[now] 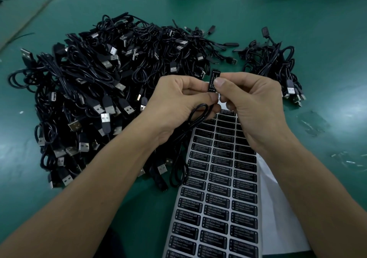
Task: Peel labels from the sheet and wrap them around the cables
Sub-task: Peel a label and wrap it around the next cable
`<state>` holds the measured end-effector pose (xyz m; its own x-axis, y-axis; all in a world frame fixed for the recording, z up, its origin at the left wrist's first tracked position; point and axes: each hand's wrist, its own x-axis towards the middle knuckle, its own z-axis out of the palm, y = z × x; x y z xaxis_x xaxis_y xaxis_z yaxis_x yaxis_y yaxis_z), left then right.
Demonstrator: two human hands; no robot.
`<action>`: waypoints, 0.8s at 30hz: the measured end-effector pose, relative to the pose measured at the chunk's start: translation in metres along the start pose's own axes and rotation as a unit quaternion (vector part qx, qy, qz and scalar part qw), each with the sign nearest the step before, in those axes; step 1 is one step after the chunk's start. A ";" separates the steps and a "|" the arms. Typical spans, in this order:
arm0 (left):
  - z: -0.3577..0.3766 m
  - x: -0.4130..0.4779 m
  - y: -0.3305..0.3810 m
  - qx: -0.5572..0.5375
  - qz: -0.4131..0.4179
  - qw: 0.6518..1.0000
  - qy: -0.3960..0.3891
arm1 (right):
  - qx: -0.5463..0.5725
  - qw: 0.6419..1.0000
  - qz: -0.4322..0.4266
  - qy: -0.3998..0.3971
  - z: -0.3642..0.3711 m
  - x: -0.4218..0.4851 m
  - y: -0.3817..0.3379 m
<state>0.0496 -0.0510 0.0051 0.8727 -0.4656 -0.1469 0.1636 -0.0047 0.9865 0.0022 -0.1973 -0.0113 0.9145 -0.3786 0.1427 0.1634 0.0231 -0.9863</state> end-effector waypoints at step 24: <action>0.002 -0.001 0.000 -0.023 -0.002 1.000 0.006 | -0.036 0.998 -0.040 0.014 0.001 0.001 0.004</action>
<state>0.0476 -0.0520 0.0059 0.8775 -0.4551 -0.1513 0.1876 0.0353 0.9816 0.0039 -0.1966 -0.0149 0.8890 -0.4021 0.2192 0.2073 -0.0735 -0.9755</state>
